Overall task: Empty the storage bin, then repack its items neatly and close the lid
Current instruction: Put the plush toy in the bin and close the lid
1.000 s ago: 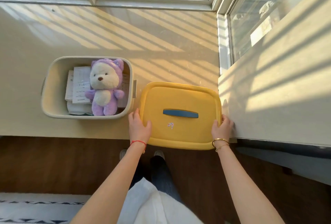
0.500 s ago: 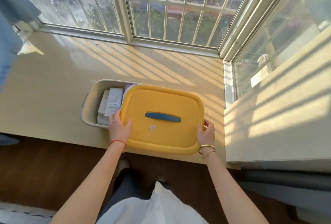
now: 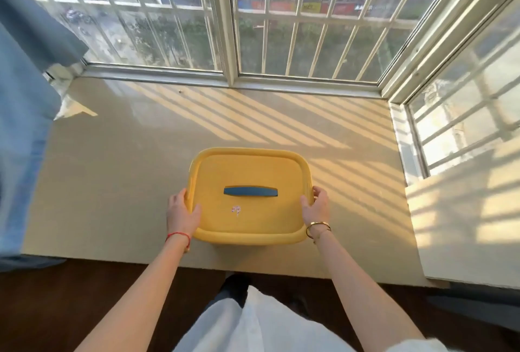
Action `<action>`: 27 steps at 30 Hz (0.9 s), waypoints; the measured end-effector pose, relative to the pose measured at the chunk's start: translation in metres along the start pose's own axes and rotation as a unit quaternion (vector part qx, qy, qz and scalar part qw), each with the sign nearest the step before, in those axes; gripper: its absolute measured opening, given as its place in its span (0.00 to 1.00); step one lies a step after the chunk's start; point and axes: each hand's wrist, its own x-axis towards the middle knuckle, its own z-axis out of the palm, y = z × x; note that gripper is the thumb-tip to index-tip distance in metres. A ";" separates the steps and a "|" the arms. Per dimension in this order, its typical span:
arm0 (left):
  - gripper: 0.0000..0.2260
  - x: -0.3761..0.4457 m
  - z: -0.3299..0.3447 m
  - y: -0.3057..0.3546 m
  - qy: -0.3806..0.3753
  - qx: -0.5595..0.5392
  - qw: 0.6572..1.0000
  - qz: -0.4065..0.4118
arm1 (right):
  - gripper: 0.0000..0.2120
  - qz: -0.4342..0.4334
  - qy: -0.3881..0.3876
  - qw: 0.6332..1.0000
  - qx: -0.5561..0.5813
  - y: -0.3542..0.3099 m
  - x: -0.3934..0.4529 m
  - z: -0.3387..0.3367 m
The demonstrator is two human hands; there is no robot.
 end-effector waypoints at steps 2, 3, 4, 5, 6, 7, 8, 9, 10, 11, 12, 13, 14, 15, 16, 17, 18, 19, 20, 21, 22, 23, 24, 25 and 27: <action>0.26 0.012 -0.002 -0.008 -0.019 -0.003 1.000 0.003 | 0.21 0.007 0.031 0.999 -0.009 -0.002 -0.004 0.013; 0.25 0.017 -0.003 -0.011 -0.026 -0.006 1.000 0.008 | 0.21 0.007 0.049 0.999 -0.008 -0.003 -0.006 0.018; 0.25 0.022 -0.003 -0.013 -0.030 -0.008 0.999 0.013 | 0.20 0.005 0.063 0.998 -0.007 -0.004 -0.009 0.021; 0.24 0.025 -0.003 -0.015 -0.032 -0.009 0.999 0.016 | 0.20 0.000 0.074 0.997 -0.009 -0.005 -0.011 0.024; 0.24 0.029 -0.003 -0.017 -0.033 -0.012 0.999 0.012 | 0.19 -0.004 0.080 0.997 -0.017 -0.007 -0.012 0.026; 0.24 0.031 -0.003 -0.019 -0.032 -0.018 0.999 0.005 | 0.18 -0.007 0.083 0.996 -0.029 -0.007 -0.013 0.027; 0.23 0.032 -0.003 -0.022 -0.031 -0.022 0.999 -0.002 | 0.17 -0.009 0.085 0.995 -0.044 -0.008 -0.015 0.029; 0.22 0.034 -0.003 -0.025 -0.032 -0.022 0.999 -0.004 | 0.16 -0.012 0.087 0.995 -0.055 -0.008 -0.016 0.031; 0.21 0.035 -0.003 -0.028 -0.035 -0.020 0.999 -0.002 | 0.15 -0.015 0.088 0.994 -0.064 -0.008 -0.016 0.032; 0.21 0.037 -0.003 -0.030 -0.036 -0.020 0.999 0.000 | 0.15 -0.017 0.090 0.993 -0.071 -0.009 -0.016 0.032; 0.20 0.040 -0.003 -0.032 -0.034 -0.022 0.999 0.002 | 0.14 -0.017 0.094 0.993 -0.075 -0.009 -0.014 0.032; 0.19 0.042 -0.003 -0.032 -0.028 -0.026 0.999 0.003 | 0.13 -0.014 0.097 0.992 -0.080 -0.009 -0.011 0.031; 0.18 0.044 -0.002 -0.033 -0.019 -0.029 0.999 0.004 | 0.11 -0.009 0.098 0.992 -0.084 -0.008 -0.008 0.030; 0.16 0.045 -0.002 -0.032 -0.008 -0.030 1.000 0.007 | 0.09 -0.003 0.096 0.991 -0.091 -0.006 -0.005 0.028; 0.14 0.046 -0.001 -0.031 0.004 -0.028 1.000 0.011 | 0.08 0.000 0.092 0.991 -0.099 -0.003 -0.002 0.026; 0.13 0.047 0.000 -0.030 0.014 -0.024 1.000 0.013 | 0.08 0.004 0.088 0.990 -0.106 0.001 0.001 0.024; 0.11 0.049 0.000 -0.028 0.023 -0.013 1.000 0.015 | 0.07 0.009 0.083 0.990 -0.111 0.004 0.003 0.023; 0.10 0.051 0.001 -0.026 0.031 0.000 0.999 0.015 | 0.07 0.014 0.076 0.990 -0.116 0.007 0.006 0.021; 0.10 0.055 0.003 -0.025 0.038 0.013 0.999 0.015 | 0.08 0.020 0.068 0.990 -0.121 0.010 0.008 0.020; 0.10 0.058 0.005 -0.023 0.044 0.023 0.999 0.012 | 0.08 0.023 0.059 0.990 -0.126 0.013 0.012 0.019; 0.10 0.060 0.006 -0.022 0.050 0.028 0.998 0.006 | 0.08 0.024 0.052 0.990 -0.126 0.015 0.015 0.018; 0.10 0.062 0.008 -0.021 0.055 0.031 0.998 -0.003 | 0.08 0.024 0.046 0.991 -0.122 0.016 0.019 0.018; 0.10 0.064 0.009 -0.021 0.058 0.032 0.998 -0.012 | 0.08 0.024 0.043 0.992 -0.116 0.015 0.021 0.018; 0.10 0.065 0.011 -0.021 0.062 0.032 0.997 -0.019 | 0.08 0.026 0.041 0.993 -0.108 0.015 0.024 0.019; 0.10 0.066 0.015 -0.025 0.066 0.011 0.997 -0.031 | 0.08 0.034 0.038 0.995 -0.083 0.015 0.025 0.021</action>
